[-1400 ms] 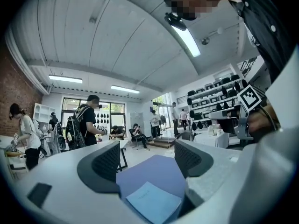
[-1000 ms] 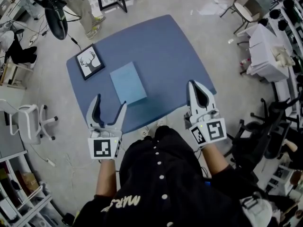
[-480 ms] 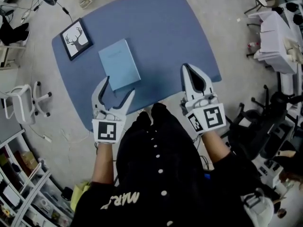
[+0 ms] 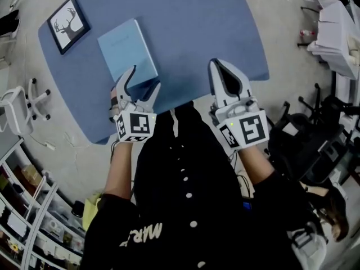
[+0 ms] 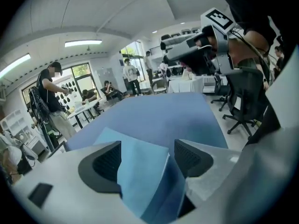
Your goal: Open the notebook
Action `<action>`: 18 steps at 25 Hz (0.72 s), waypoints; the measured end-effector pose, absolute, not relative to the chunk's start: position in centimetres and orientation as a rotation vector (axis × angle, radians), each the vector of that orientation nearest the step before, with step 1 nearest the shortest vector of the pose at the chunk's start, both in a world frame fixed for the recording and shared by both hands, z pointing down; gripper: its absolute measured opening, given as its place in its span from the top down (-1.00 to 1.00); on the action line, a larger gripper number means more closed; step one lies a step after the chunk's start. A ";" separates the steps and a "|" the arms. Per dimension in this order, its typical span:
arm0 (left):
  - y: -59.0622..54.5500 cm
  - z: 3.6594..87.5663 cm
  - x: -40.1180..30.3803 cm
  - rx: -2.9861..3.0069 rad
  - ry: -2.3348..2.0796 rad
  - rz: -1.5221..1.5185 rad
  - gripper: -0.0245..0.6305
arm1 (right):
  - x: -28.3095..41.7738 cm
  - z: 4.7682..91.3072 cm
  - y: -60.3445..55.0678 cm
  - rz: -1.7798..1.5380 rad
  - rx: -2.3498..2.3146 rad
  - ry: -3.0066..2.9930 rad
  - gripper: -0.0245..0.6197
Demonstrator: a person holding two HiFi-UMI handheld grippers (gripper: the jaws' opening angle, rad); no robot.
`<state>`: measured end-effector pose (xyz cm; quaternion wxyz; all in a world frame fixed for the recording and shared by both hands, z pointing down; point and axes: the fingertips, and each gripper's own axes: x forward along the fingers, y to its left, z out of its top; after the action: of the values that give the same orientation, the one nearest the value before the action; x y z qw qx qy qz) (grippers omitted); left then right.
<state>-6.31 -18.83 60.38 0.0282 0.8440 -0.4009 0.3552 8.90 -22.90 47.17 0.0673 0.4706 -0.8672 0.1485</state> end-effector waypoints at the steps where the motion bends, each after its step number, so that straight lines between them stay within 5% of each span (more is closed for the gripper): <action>1: -19.0 61.2 -6.1 2.603 -1.234 1.114 -0.15 | 8.9 47.8 -23.0 0.457 1.414 -2.610 0.92; 9: -19.5 64.4 -5.4 2.564 -1.245 1.112 -0.06 | 9.3 50.7 -22.6 0.525 1.399 -2.587 0.92; 15: -19.1 65.4 -5.0 2.583 -1.209 1.031 0.31 | 9.2 51.8 -22.7 0.550 1.382 -2.584 0.92; 18: -18.3 64.9 -4.5 2.610 -1.222 0.983 0.67 | 9.2 51.9 -22.8 0.554 1.378 -2.587 0.92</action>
<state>-4.48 -18.31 64.92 0.0485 0.8562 -0.4008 0.3224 9.19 -22.79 51.93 0.0794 0.4604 -0.8645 0.1852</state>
